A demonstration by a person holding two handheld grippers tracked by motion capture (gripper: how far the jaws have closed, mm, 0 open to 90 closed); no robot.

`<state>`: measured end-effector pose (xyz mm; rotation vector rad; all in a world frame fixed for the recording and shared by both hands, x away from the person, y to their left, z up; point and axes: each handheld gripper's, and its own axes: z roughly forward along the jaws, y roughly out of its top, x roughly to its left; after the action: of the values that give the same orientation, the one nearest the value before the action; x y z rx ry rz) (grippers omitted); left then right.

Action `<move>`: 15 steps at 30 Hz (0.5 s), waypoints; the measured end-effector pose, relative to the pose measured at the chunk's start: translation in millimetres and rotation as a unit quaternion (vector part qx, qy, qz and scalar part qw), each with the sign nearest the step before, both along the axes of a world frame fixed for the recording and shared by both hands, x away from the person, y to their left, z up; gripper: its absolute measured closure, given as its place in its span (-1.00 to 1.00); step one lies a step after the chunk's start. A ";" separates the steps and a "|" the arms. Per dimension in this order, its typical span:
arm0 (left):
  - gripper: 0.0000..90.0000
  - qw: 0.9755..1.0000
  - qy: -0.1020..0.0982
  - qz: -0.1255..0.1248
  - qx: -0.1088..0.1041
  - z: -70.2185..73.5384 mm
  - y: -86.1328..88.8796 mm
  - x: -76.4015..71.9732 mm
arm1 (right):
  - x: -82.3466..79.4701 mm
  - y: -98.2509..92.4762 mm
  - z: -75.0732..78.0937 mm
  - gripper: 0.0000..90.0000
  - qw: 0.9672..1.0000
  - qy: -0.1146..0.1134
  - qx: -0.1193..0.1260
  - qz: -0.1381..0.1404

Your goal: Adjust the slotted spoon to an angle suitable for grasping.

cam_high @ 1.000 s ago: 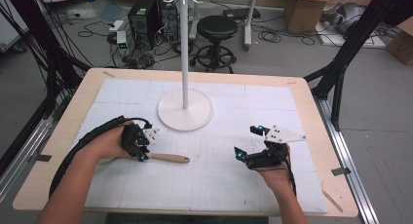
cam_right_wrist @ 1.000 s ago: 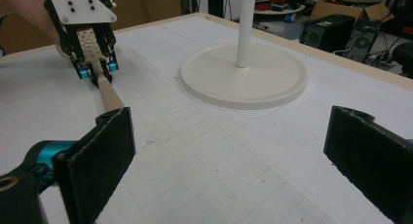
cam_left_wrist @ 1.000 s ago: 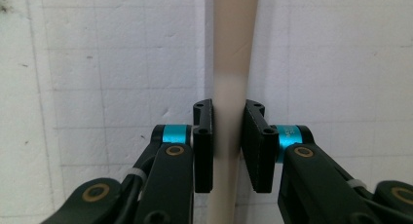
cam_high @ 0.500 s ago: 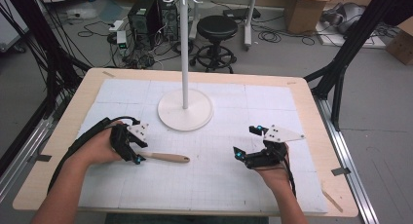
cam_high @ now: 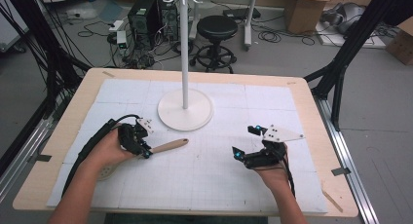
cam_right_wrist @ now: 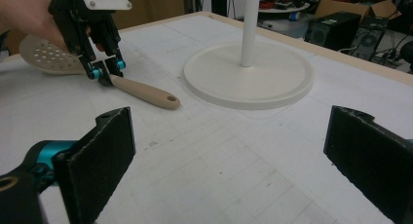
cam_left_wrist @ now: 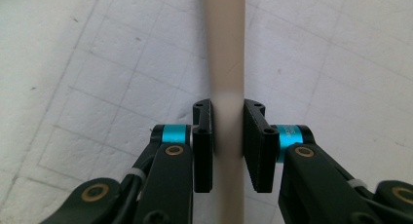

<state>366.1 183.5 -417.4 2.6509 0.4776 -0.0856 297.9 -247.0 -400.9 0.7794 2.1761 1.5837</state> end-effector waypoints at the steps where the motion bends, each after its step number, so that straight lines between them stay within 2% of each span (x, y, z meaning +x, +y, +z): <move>1: 0.67 1.000 -0.002 -0.004 0.000 0.3 0.6 -0.1 | 0.4 0.1 -0.3 -0.93 1.000 0.001 0.000 0.000; 3: 0.65 1.000 -0.006 -0.012 -0.003 0.2 0.3 -1.2 | 0.3 0.4 -0.5 -0.93 1.000 0.004 0.000 0.001; 6: 0.20 1.000 -0.028 -0.005 -0.012 4.5 -0.2 -3.2 | 0.0 0.6 -0.3 -0.93 1.000 0.003 -0.001 0.000; 8: 0.17 0.999 -0.037 0.002 -0.036 10.2 1.4 -5.1 | 0.0 0.3 -0.1 -0.93 1.000 0.001 -0.001 0.000; 10: 0.19 0.998 -0.041 0.013 -0.051 16.6 4.1 -6.9 | -0.5 -0.3 0.2 -0.93 1.000 0.003 0.000 -0.002; 13: 0.17 0.995 -0.059 0.025 -0.080 24.7 9.7 -12.6 | -0.6 -3.5 1.9 -0.93 1.000 -0.001 0.010 -0.005; 15: 0.10 0.990 -0.070 0.031 -0.115 29.3 15.9 -16.9 | -0.4 -7.9 3.3 -0.93 1.000 0.000 0.022 -0.010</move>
<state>349.2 199.4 -388.1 2.3955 0.4718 0.0610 297.4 -254.9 -397.7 0.8111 2.1335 1.6260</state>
